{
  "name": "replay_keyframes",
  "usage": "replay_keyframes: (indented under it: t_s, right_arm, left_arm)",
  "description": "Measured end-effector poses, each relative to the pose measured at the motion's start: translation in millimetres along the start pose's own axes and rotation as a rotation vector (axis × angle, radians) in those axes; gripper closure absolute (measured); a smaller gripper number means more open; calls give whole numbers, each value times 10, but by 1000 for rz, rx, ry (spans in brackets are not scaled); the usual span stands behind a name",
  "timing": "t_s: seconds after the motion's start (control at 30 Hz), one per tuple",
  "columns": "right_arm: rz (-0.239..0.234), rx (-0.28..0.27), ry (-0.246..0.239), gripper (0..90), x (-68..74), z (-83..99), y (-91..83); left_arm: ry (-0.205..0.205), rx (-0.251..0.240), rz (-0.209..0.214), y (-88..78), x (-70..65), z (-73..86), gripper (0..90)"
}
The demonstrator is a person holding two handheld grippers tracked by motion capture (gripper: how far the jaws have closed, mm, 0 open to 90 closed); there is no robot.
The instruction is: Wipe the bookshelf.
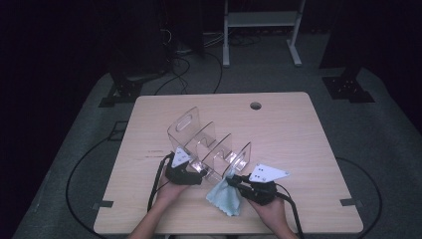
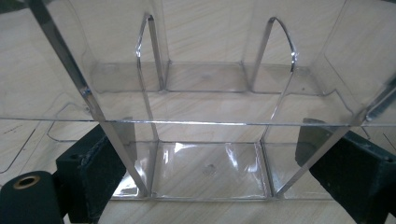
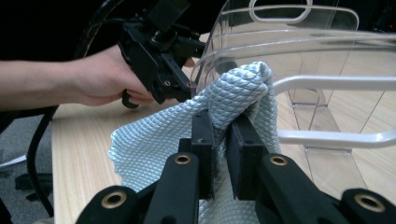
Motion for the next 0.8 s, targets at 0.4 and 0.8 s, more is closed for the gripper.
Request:
replay_keyframes:
  t_s: [0.4, 0.8]
  right_arm:
    - [5, -41, -18, 814, 4, -149, -95]
    - [24, -43, 31, 815, -164, -81, -122]
  left_arm:
    - [0, -1, 7, -1, -12, -1, 83]
    - [7, -3, 17, -10, -18, 4, 83]
Point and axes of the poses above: each handheld gripper's, and its own axes: y roughly forward along the jaws, z roughly out of its underside, x roughly to its left, the point moved 5 cm from there along y, roughly forward along the jaws, and after that the axes turned 2 degrees about z, right-handed, at the moved point
